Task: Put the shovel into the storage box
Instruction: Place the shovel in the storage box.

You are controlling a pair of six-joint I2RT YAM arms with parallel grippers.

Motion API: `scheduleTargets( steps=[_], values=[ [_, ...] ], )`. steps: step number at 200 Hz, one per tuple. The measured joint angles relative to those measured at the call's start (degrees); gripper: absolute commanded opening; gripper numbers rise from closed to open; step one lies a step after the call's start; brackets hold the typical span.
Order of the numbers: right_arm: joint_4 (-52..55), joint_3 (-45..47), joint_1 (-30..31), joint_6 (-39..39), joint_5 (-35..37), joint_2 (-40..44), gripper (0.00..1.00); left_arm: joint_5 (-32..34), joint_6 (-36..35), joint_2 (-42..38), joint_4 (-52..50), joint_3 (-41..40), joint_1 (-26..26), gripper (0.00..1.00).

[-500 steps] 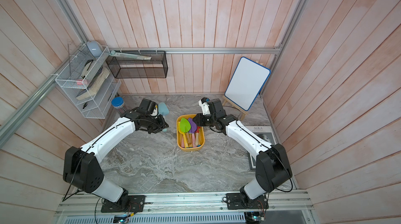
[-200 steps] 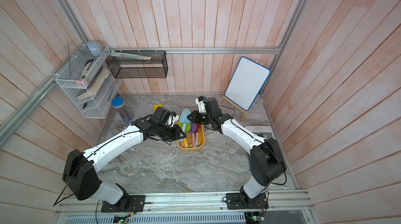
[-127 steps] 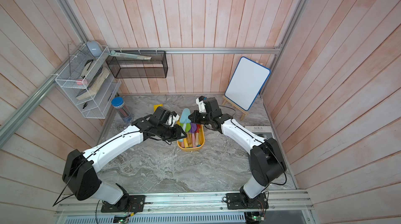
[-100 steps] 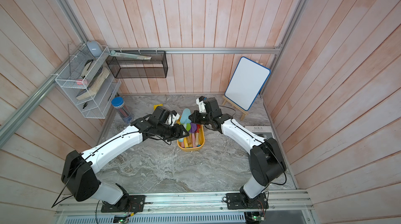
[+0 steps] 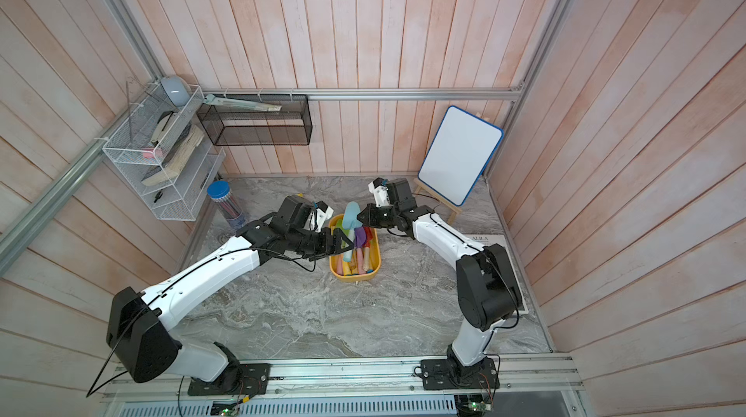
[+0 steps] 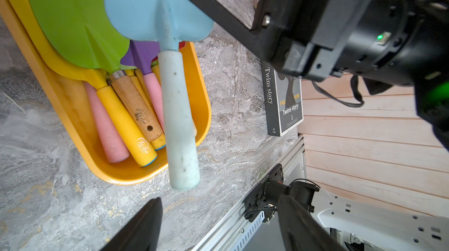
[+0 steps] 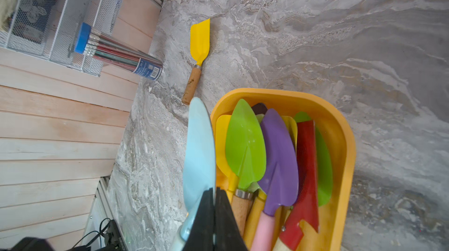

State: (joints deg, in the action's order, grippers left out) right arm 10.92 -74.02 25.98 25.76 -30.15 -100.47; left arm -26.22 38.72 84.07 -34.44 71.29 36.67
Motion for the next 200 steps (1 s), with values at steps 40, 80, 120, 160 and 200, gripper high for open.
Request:
scheduleTargets(
  steps=[40,80,120,160,200],
  values=[
    [6.25,-5.01,-0.17,-8.02,0.09,-3.69,0.00,1.18,-0.15,-1.14,0.55,-0.50,-0.13,0.80],
    [10.75,-10.51,-1.18,-14.69,0.61,-6.67,0.00,1.66,-0.17,-2.89,0.85,-1.03,-0.26,0.80],
    [12.79,-13.86,-1.88,-18.86,1.29,-10.25,0.00,2.54,-0.20,-3.50,1.05,-1.38,-0.31,0.80],
    [13.11,-13.88,-1.86,-19.85,1.64,-12.83,0.00,2.95,-0.22,-3.54,0.98,-1.70,-0.42,0.80],
    [10.91,-11.96,-1.86,-18.88,1.57,-13.20,0.00,3.26,-0.22,-3.54,0.98,-1.70,-0.66,0.80]
  ],
)
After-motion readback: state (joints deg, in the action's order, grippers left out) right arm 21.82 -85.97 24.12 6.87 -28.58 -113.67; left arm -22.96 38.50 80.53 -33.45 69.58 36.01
